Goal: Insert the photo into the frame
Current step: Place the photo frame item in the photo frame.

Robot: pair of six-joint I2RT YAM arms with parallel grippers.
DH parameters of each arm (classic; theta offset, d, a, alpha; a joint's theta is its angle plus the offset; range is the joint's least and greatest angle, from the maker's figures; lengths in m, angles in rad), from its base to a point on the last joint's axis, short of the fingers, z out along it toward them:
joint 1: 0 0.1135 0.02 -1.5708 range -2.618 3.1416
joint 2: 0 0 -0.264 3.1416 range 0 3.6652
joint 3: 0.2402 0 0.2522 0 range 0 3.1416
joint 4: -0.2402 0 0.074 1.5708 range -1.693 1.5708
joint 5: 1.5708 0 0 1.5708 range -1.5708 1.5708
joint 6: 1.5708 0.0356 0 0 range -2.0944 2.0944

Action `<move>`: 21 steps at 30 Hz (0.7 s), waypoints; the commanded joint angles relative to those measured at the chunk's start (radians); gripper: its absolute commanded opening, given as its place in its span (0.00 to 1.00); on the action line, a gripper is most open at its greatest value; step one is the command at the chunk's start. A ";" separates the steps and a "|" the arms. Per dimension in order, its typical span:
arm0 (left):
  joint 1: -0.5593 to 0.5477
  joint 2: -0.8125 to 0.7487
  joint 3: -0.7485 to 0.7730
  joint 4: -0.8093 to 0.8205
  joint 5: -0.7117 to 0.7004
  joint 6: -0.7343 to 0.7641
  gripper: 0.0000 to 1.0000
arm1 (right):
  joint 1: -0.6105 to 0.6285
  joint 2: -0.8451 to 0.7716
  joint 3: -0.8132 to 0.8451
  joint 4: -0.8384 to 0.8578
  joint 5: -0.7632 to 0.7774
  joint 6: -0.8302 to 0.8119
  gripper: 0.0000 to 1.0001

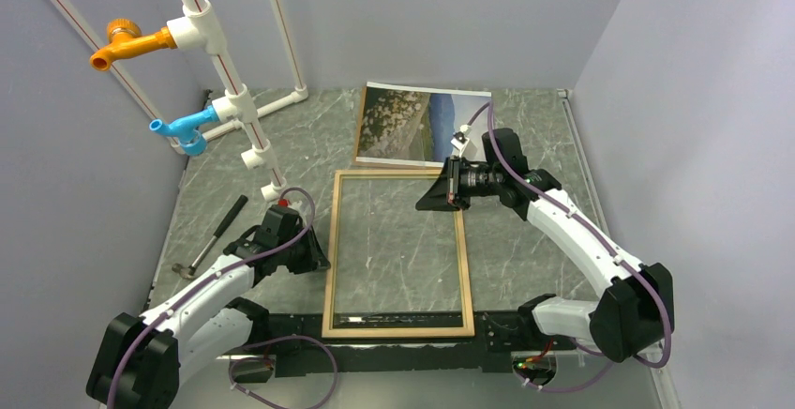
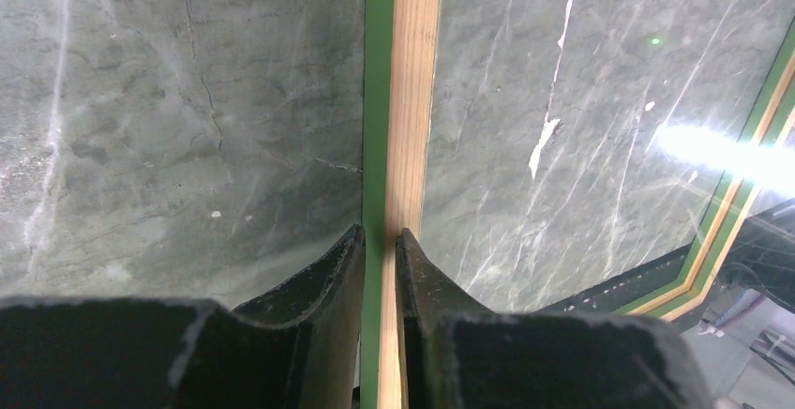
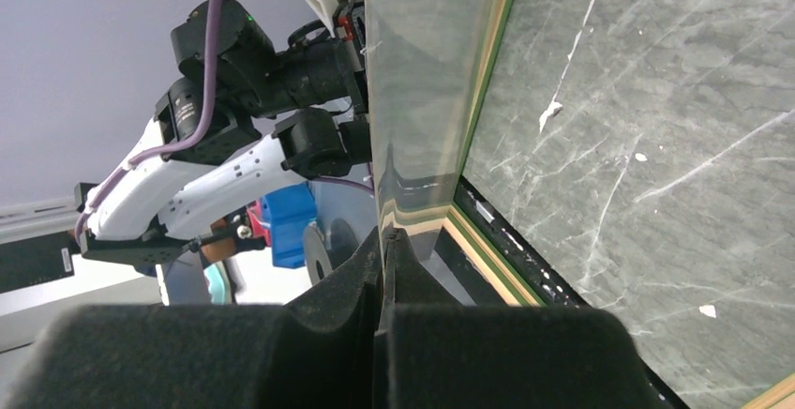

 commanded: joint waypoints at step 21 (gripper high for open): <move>0.003 0.021 -0.011 -0.011 -0.060 0.037 0.22 | 0.002 -0.069 -0.076 0.086 0.012 0.076 0.00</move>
